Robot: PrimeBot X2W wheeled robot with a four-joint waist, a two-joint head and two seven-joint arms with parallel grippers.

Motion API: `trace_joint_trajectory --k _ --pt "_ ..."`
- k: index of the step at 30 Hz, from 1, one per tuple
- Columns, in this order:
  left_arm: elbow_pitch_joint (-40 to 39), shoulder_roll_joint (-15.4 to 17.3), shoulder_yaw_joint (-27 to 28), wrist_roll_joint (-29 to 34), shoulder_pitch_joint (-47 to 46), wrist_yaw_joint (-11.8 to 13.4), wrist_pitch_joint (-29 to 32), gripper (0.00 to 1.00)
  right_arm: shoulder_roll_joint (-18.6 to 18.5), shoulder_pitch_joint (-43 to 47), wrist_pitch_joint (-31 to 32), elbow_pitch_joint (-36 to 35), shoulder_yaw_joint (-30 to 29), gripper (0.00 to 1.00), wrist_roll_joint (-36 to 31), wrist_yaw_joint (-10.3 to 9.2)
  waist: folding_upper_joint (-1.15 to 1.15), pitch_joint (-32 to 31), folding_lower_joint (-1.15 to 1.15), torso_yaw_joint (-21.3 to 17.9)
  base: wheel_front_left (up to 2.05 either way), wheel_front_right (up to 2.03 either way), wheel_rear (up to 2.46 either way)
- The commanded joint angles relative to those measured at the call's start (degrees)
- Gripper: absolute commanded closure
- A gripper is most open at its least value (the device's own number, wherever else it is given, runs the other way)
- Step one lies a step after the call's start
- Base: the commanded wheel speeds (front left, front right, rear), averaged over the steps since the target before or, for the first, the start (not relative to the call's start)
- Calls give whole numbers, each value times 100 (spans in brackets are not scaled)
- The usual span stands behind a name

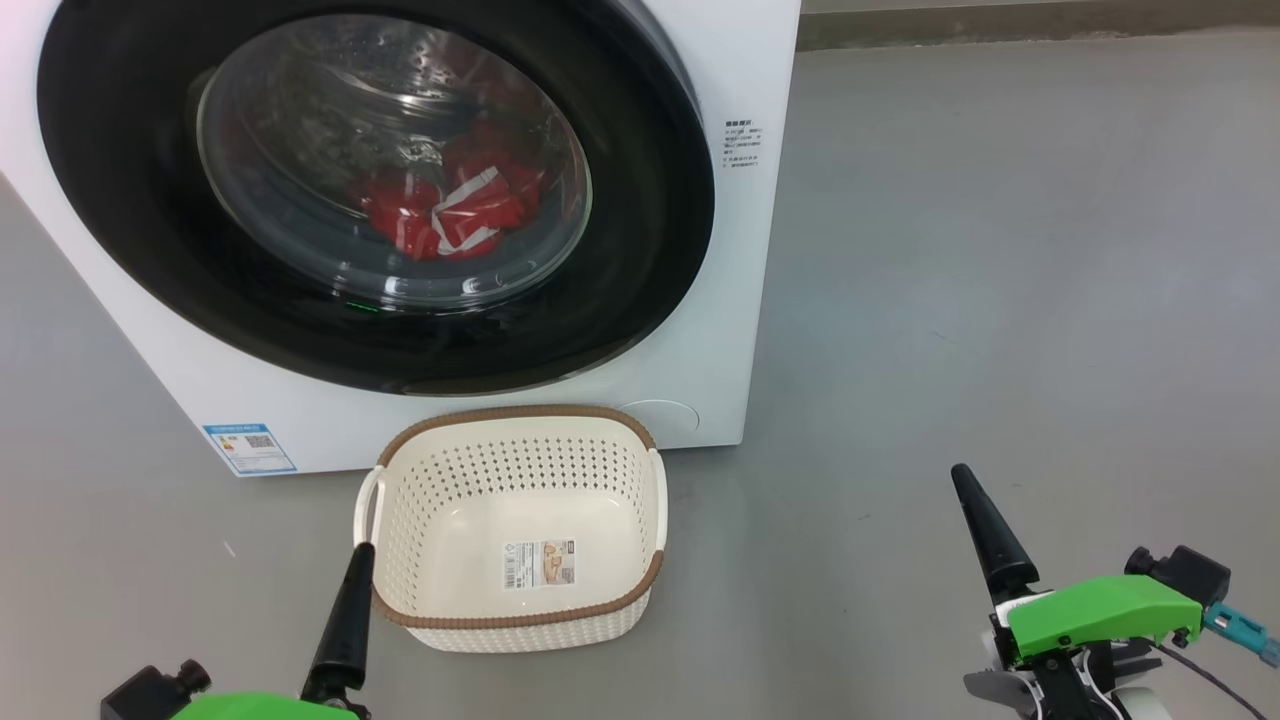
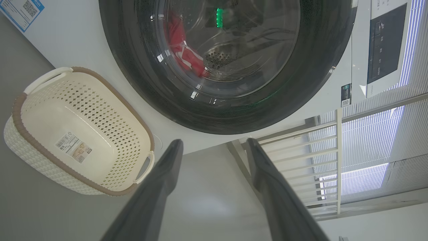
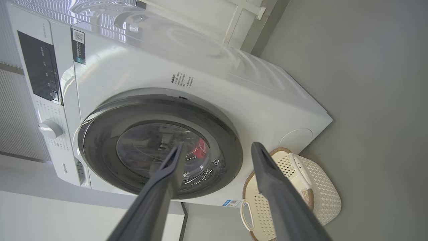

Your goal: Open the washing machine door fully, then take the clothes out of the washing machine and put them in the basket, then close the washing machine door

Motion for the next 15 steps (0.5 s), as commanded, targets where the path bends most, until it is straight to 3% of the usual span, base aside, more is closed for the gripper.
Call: trace_joint_trajectory --k 1,15 --pt "-191 62 71 195 -258 -20 -80 0 -54 -336 -73 -127 86 0 -163 1 0 2 0 -1 0 0 0" --pt "-320 71 62 1457 -393 -25 -315 0 -74 -583 -306 -107 254 0 -1165 2 0 3 0 -8 0 0 0"
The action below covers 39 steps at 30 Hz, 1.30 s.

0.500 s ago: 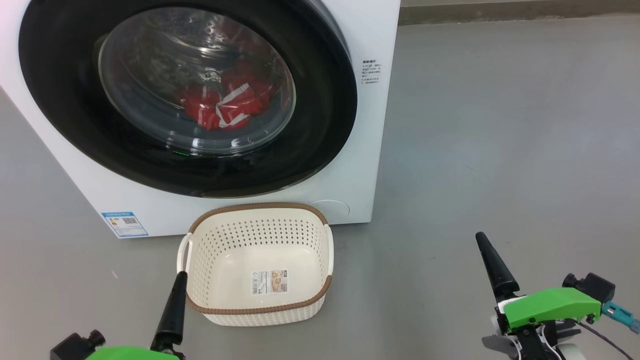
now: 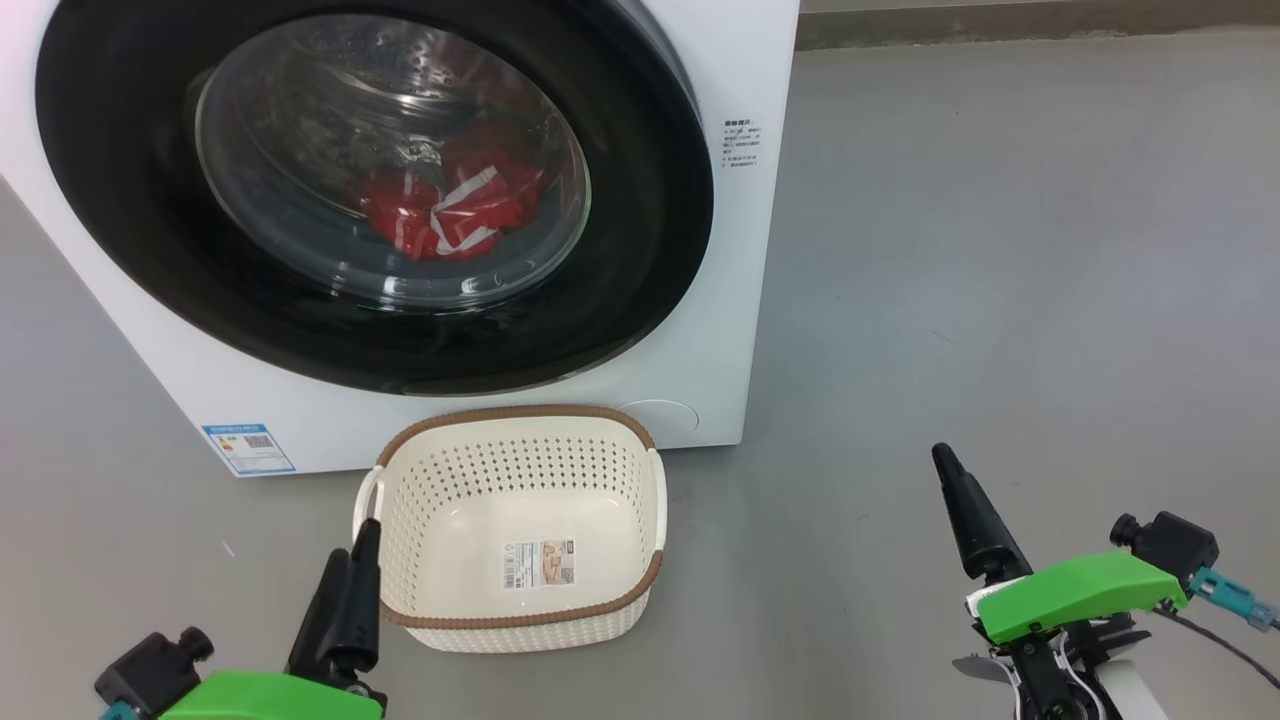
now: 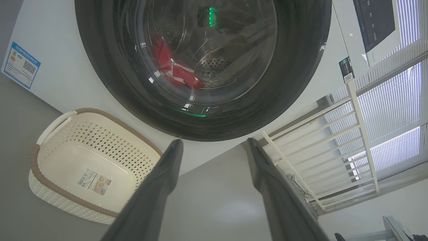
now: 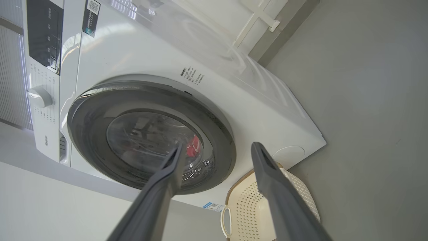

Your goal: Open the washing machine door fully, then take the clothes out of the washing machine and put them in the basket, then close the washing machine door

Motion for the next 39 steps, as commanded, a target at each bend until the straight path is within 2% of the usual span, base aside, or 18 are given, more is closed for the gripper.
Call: trace_joint_trajectory --k 1,19,39 --pt "-192 72 84 250 -280 -24 -79 0 -50 -385 -80 -131 88 0 -199 2 0 -2 0 -1 0 0 0" --pt "-311 97 22 1926 -461 211 -380 0 -76 -674 -379 -209 238 0 -1905 2 0 55 0 -25 0 0 0" --pt "-499 125 48 3289 -716 495 -698 0 -103 -1013 -695 -259 381 0 -3425 3 0 162 0 -42 0 0 0"
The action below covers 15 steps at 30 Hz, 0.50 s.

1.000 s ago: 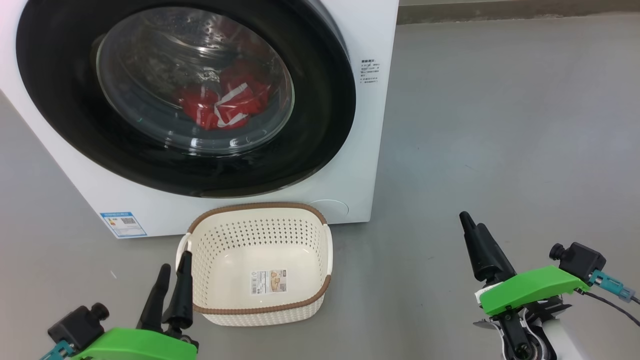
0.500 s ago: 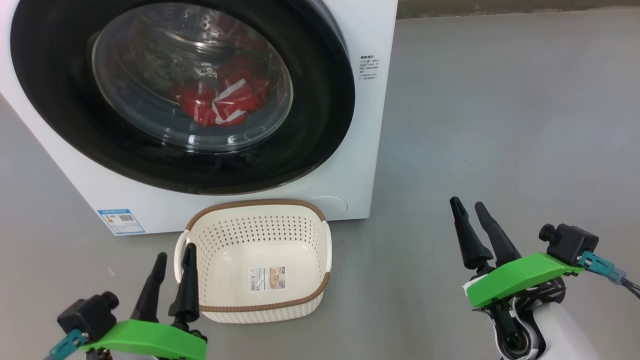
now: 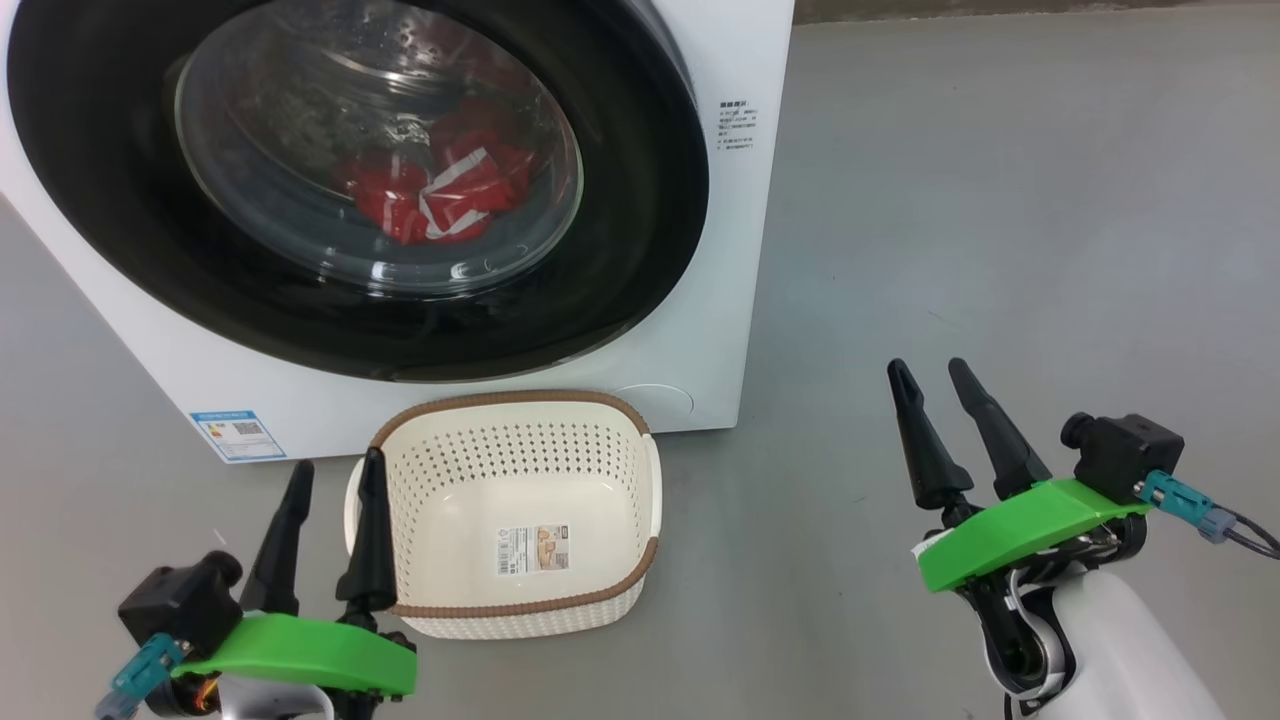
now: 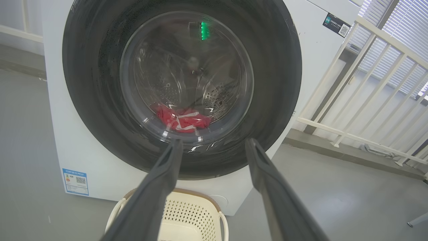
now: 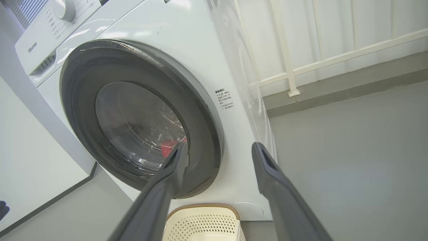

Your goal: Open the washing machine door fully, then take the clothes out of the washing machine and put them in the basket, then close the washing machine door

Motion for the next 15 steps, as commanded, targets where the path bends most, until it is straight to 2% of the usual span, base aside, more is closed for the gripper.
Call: trace_joint_trajectory --k 1,15 --pt "-195 112 135 186 -290 48 -69 0 -31 -315 -81 -155 148 0 -165 3 0 3 0 -3 0 0 0" --pt "-230 134 154 1134 -446 269 -320 0 -53 -590 -330 -8 235 0 -1218 3 0 18 0 -26 0 0 0"
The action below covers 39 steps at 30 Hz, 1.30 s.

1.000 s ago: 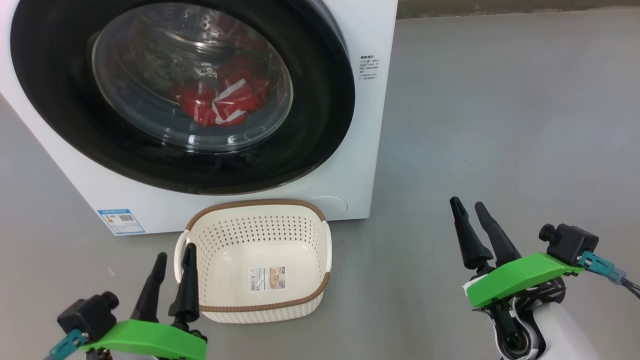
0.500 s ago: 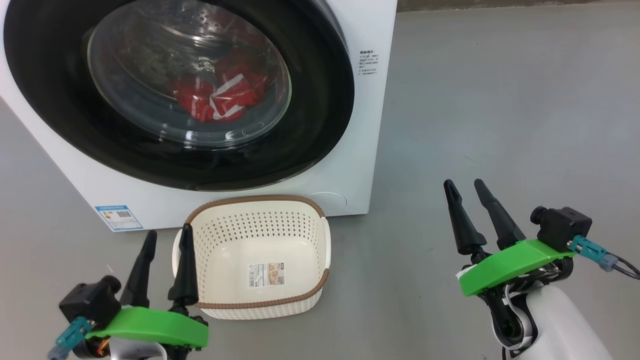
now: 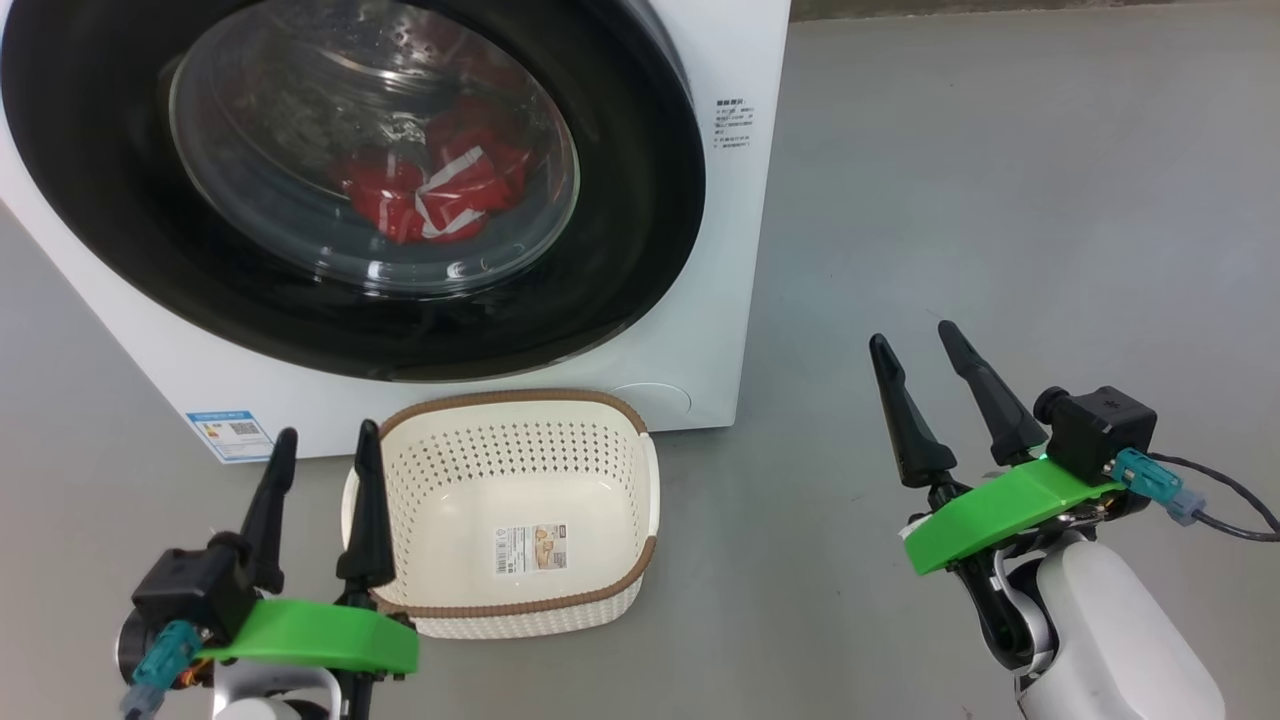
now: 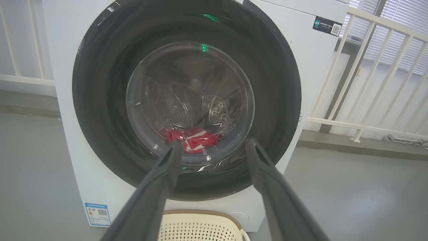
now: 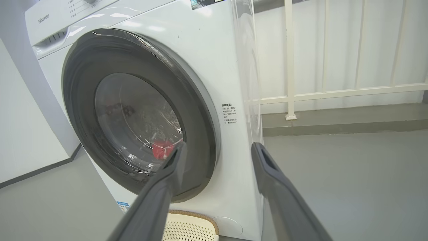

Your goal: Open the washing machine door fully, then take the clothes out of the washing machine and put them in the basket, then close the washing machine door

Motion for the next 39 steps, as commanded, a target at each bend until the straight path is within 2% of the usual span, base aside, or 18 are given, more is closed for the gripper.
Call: trace_joint_trajectory --k 1,10,22,39 --pt "-154 125 177 242 -292 63 -88 0 -4 -281 -93 -80 99 0 -251 3 0 0 0 -1 0 0 0" --pt "-227 138 202 796 -382 149 -233 0 -16 -488 -236 247 137 0 -748 3 0 10 0 -8 0 0 0" --pt "-216 138 254 770 -323 193 -233 0 -16 -577 -236 651 103 0 -679 3 0 -36 0 -19 0 0 0" --pt "140 138 277 713 -282 247 -233 0 -16 -601 -236 645 121 0 -676 3 0 -8 0 -23 0 0 0"
